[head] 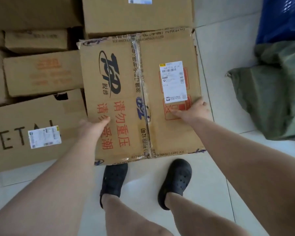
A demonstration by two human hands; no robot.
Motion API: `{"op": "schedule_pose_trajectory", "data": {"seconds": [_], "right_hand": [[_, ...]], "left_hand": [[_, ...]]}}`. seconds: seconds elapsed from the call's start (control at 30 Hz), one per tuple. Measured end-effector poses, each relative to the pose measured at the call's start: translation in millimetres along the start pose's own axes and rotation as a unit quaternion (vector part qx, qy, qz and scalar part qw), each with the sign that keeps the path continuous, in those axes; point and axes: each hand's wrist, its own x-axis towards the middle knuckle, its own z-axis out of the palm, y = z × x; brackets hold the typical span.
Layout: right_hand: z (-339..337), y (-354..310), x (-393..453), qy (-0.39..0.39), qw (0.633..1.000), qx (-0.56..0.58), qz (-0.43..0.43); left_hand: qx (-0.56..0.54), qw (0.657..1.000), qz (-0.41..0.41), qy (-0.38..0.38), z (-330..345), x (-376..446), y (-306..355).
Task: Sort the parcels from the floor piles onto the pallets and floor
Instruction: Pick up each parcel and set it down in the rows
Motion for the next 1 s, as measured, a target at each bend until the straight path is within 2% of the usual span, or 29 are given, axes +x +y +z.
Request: {"op": "schedule_pose_trajectory", "data": {"seconds": [0.07, 0.13, 0.27, 0.4, 0.6, 0.77, 0.87, 1.0], "right_hand": [[6, 1, 15, 0.015, 0.999, 0.048, 0.020], [9, 1, 21, 0.031, 0.996, 0.083, 0.026], [-2, 0, 0, 0.065, 0.993, 0.102, -0.004], [-40, -14, -58, 0.075, 0.992, 0.100, -0.020], [-135, -63, -207, 0.081, 0.991, 0.083, -0.071], [-187, -133, -352, 0.067, 0.984, 0.068, -0.151], [-187, -181, -451, 0.036, 0.974, 0.051, -0.218], [-151, -242, -568, 0.019, 0.953, 0.043, -0.298]], "left_hand": [[-0.070, 0.997, -0.019, -0.033, 8, 11, -5], [-0.115, 0.993, -0.001, -0.027, 12, 17, -9], [-0.143, 0.989, 0.043, -0.012, -3, -7, -13], [-0.155, 0.987, 0.053, 0.006, -51, -63, -16], [-0.216, 0.973, 0.069, 0.045, -163, -198, -32], [-0.311, 0.942, 0.086, 0.090, -282, -298, -58], [-0.362, 0.916, 0.102, 0.136, -367, -336, -96], [-0.408, 0.882, 0.103, 0.214, -479, -355, -157]]}}
